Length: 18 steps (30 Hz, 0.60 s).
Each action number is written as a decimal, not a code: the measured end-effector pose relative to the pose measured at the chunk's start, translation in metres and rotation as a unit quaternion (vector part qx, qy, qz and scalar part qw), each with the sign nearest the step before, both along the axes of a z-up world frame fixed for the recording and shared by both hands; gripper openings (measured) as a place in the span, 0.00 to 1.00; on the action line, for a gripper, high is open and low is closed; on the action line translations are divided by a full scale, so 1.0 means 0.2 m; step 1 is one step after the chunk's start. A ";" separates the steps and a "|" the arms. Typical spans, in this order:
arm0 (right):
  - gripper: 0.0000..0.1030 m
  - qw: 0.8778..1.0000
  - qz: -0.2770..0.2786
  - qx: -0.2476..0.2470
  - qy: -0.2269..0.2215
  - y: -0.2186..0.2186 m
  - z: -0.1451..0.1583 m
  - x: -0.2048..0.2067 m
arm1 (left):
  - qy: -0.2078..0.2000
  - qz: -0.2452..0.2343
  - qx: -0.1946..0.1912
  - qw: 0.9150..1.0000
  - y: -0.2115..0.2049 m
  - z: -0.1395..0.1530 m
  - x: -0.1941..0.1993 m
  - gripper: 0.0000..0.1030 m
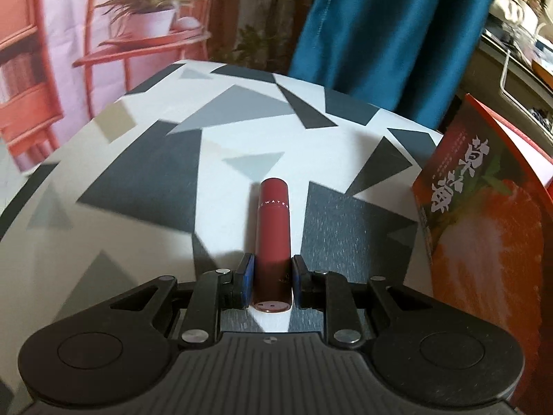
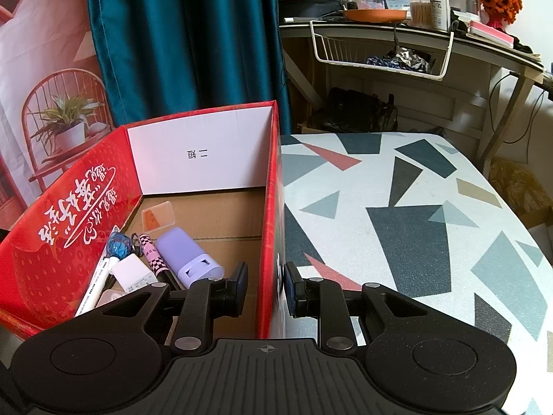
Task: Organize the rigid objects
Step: 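Grasp the red lipstick tube upright with the left gripper and lift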
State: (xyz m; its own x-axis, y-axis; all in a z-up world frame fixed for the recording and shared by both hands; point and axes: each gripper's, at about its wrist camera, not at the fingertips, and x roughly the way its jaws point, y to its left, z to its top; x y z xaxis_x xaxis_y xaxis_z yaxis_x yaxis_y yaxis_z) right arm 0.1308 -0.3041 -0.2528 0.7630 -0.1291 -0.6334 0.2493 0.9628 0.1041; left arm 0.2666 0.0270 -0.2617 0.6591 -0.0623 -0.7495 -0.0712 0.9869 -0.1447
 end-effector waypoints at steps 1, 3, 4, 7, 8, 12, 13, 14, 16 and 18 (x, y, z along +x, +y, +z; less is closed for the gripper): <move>0.21 1.000 0.000 0.000 0.000 0.00 0.00 0.00 | 0.001 0.006 -0.006 1.000 0.00 0.00 -0.01 0.23; 0.21 1.000 0.000 0.000 0.000 0.00 0.00 0.00 | 0.005 0.007 -0.014 1.000 -0.01 0.00 -0.02 0.23; 0.21 1.000 0.000 0.000 0.000 0.00 0.00 0.00 | 0.007 0.006 -0.019 1.000 -0.02 0.00 -0.02 0.23; 0.21 1.000 0.000 0.000 0.000 0.00 0.00 0.00 | 0.011 0.002 -0.035 0.999 -0.04 -0.01 -0.01 0.23; 0.21 1.000 0.000 0.000 0.000 0.00 0.00 0.00 | 0.012 0.001 -0.042 0.999 -0.04 -0.02 -0.01 0.23; 0.21 1.000 0.000 0.000 -0.001 0.00 0.00 0.00 | 0.015 -0.008 -0.061 0.998 -0.06 -0.02 -0.02 0.26; 0.21 1.000 0.000 0.000 -0.001 0.00 0.00 0.00 | 0.015 -0.012 -0.062 0.998 -0.07 -0.03 -0.04 0.29; 0.21 1.000 0.000 0.000 -0.001 0.00 0.00 0.00 | 0.015 -0.016 -0.062 0.998 -0.08 -0.03 -0.04 0.31; 0.21 1.000 0.000 0.000 0.000 0.00 0.00 0.00 | 0.013 -0.023 -0.060 0.998 -0.10 -0.03 -0.04 0.33; 0.21 1.000 0.000 0.000 -0.001 0.00 0.00 0.00 | 0.011 -0.036 -0.065 0.997 -0.11 -0.03 -0.05 0.32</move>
State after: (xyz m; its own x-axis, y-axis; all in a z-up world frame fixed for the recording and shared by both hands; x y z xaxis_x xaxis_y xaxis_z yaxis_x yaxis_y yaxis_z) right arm 0.1306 -0.3039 -0.2531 0.7636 -0.1290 -0.6326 0.2495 0.9627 0.1048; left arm 0.2574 0.0046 -0.2674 0.6330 -0.2070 -0.7460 -0.0054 0.9624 -0.2716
